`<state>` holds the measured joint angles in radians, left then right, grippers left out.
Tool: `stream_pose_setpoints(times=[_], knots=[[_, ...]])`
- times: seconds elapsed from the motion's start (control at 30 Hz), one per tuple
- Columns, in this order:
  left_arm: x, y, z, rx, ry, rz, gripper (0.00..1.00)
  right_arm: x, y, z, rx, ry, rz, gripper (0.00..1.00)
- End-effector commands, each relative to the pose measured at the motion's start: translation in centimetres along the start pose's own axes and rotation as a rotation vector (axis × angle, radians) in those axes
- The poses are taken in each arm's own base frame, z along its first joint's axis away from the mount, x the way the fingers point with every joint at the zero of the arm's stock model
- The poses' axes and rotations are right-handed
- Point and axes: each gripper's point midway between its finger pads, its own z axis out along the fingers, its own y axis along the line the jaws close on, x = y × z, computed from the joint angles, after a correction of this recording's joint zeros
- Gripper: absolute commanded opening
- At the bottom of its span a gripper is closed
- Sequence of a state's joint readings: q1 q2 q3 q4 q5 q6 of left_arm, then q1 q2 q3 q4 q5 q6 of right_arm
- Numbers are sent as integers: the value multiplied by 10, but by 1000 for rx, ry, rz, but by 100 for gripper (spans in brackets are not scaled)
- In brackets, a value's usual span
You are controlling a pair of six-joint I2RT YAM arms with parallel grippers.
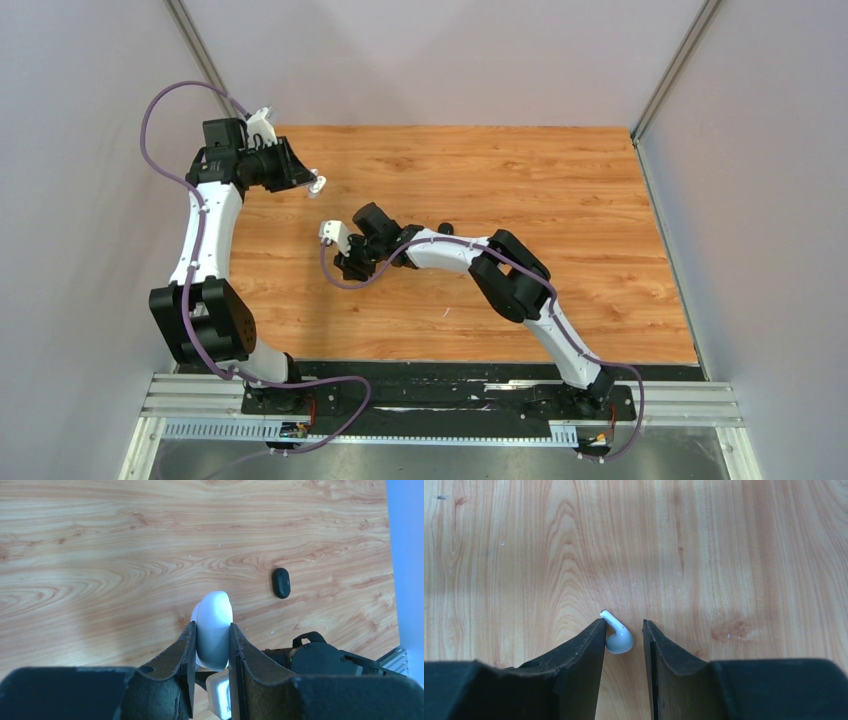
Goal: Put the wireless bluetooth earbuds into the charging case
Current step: Pick up the earbud from the center of the board.
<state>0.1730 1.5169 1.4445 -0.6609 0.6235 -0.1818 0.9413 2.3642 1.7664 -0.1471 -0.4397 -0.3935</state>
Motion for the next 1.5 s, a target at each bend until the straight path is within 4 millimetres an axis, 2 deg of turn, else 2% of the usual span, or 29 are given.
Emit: stream_pose_setpoints(times=[0.0, 0.27, 0.37, 0.53, 0.8, 0.97, 1.03, 1.1, 1.27, 1.37, 1.47], knots=[[-10, -4, -4, 21, -40, 6, 0, 0, -13, -3, 74, 27, 11, 37], [-10, -6, -4, 31, -45, 1, 0, 10, -8, -8, 62, 52, -13, 32], [-10, -6, -4, 31, -44, 0, 0, 12, -13, -8, 81, 61, -24, 31], [-9, -6, -3, 36, -42, -4, 0, 19, -25, -11, 150, 91, -20, 38], [-10, -7, -2, 44, -45, -9, 0, 25, -34, -16, 197, 108, 28, 37], [-10, -7, -2, 45, -44, -10, 0, 26, -32, -16, 191, 110, 33, 27], [-9, -7, -2, 45, -42, -12, 0, 27, -32, -16, 192, 110, 31, 16], [-8, -8, -2, 47, -41, -14, 0, 30, -31, -17, 193, 118, 32, 11], [-7, -7, -1, 49, -40, -18, 0, 31, -34, -21, 214, 128, 18, 6], [-6, -7, 0, 52, -35, -23, 0, 17, -41, -33, 246, 103, -63, 2], [-2, -4, 4, 53, -28, -27, 0, -6, -53, -61, 320, 25, -210, 0]])
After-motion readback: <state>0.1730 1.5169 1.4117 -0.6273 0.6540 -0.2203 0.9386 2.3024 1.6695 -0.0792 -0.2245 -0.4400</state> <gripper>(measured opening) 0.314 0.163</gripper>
